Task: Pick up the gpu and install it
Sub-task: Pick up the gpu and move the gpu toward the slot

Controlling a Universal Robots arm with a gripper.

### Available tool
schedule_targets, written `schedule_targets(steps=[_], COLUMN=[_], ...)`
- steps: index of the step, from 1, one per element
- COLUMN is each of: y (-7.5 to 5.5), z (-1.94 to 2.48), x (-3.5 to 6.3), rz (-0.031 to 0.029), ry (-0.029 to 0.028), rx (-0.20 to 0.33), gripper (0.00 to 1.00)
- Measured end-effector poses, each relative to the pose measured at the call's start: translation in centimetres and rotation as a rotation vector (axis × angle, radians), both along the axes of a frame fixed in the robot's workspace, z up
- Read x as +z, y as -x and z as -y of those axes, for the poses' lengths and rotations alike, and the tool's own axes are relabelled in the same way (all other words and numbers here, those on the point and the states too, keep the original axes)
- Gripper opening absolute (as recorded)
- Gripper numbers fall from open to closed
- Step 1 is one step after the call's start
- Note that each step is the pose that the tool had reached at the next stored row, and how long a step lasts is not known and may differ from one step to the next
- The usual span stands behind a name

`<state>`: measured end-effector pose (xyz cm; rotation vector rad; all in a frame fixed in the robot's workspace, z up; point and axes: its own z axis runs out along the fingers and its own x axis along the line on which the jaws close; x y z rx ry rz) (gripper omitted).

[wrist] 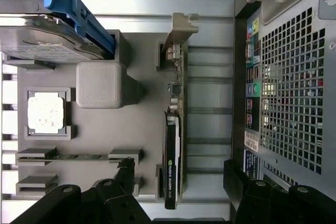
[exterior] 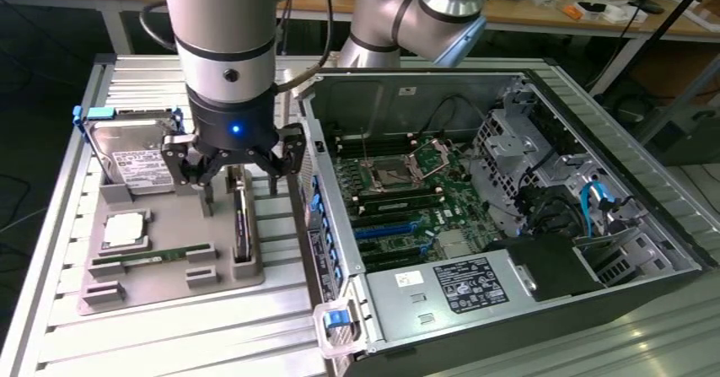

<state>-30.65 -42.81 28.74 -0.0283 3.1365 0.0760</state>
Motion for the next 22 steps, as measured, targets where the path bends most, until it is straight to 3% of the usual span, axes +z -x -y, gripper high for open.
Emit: schedule_targets(steps=[22], y=[0.0], z=[0.24], x=[-4.87], rz=[0.0001], ry=[-0.0003], rx=[0.000], gripper=[0.78])
